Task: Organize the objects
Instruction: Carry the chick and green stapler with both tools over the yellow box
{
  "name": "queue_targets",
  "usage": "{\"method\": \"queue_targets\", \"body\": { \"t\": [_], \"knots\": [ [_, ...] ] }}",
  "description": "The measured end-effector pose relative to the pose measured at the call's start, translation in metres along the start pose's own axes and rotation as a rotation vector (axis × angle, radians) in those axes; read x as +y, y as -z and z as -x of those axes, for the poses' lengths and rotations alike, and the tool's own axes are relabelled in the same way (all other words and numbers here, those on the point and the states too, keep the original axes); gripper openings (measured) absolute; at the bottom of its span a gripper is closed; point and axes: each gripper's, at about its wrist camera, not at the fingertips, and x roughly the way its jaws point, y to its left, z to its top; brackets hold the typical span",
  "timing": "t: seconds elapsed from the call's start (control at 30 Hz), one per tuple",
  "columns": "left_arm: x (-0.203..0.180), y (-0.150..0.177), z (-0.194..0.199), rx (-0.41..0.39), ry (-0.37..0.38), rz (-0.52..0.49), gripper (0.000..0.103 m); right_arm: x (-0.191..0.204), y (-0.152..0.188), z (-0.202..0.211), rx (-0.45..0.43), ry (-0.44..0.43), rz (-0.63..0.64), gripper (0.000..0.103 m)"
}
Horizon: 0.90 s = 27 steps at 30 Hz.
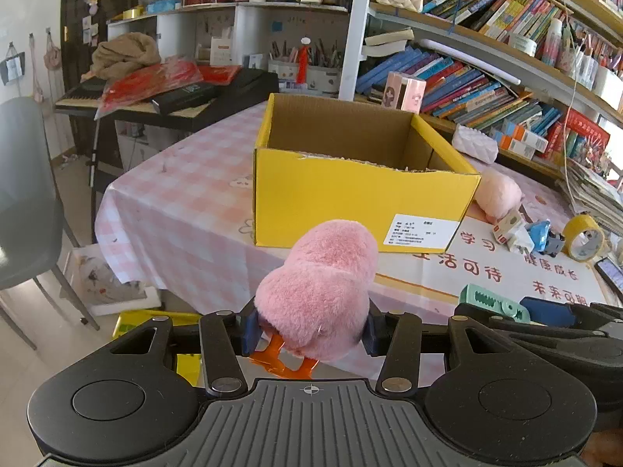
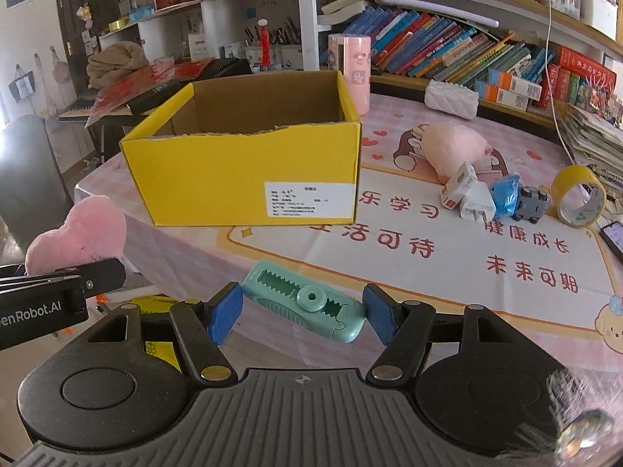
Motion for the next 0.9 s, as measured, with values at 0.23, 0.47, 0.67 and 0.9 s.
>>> {"method": "queue_targets", "body": {
  "t": [0.23, 0.47, 0.67, 0.9],
  "knots": [
    [0.002, -0.002, 0.001, -0.015, 0.015, -0.005, 0.047, 0.005, 0.0, 0.004, -0.011, 0.007, 0.004, 0.066],
    [0.004, -0.004, 0.002, -0.021, 0.027, -0.007, 0.047, 0.007, -0.001, 0.006, -0.012, 0.013, 0.004, 0.066],
    [0.007, -0.007, 0.002, -0.025, 0.037, 0.005, 0.047, 0.009, -0.003, 0.007, -0.015, 0.018, 0.009, 0.066],
    [0.007, -0.012, 0.0, -0.03, 0.042, 0.018, 0.047, 0.01, -0.008, 0.006, -0.013, 0.023, 0.014, 0.066]
  ]
}}
